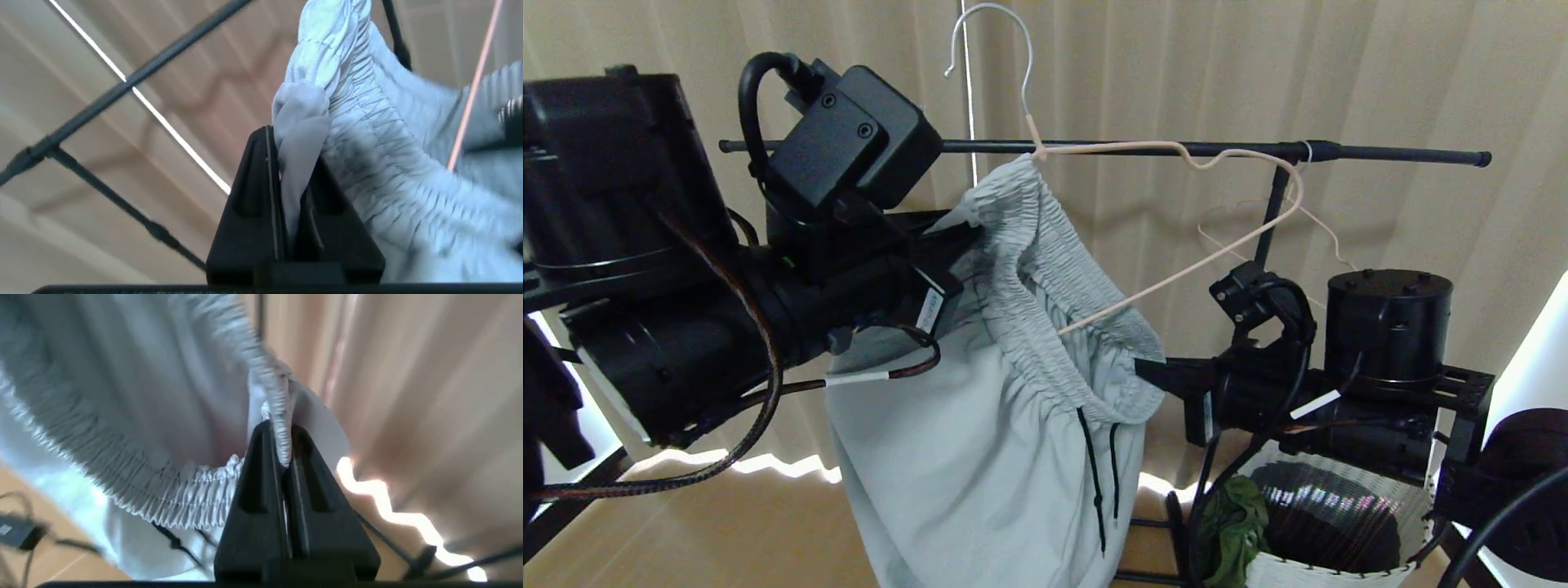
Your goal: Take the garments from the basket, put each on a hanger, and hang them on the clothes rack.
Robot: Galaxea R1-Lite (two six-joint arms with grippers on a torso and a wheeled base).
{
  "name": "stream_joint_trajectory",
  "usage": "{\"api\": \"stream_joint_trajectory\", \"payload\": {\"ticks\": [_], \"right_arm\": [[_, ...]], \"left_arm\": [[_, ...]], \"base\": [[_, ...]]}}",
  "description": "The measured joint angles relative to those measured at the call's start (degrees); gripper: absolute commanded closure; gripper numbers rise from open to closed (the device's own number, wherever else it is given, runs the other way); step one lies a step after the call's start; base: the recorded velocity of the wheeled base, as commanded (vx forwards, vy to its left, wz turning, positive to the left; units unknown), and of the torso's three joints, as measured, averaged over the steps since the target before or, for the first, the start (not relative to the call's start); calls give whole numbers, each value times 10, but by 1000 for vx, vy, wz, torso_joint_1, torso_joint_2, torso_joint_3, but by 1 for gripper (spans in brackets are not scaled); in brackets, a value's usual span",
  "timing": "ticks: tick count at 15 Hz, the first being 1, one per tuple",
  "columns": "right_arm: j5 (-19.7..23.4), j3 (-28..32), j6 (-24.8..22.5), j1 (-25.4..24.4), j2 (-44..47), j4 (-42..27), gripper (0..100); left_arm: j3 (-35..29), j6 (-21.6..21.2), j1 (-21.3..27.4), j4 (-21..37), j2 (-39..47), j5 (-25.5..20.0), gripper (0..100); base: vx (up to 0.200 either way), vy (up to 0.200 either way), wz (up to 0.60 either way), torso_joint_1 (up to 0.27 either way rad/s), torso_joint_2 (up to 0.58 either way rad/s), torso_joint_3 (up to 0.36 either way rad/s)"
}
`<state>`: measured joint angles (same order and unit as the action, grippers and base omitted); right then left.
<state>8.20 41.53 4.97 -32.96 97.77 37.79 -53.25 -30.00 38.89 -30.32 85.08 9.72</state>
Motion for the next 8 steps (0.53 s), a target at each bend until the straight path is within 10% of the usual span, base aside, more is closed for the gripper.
{"api": "stream_joint_trajectory", "payload": {"ticks": [8], "right_arm": [[0,55,-1,119,8,-1,100]], "left_arm": [[100,-79,-51,0,-39,-1,100]], "base": [[0,0,0,0,0,0]]}}
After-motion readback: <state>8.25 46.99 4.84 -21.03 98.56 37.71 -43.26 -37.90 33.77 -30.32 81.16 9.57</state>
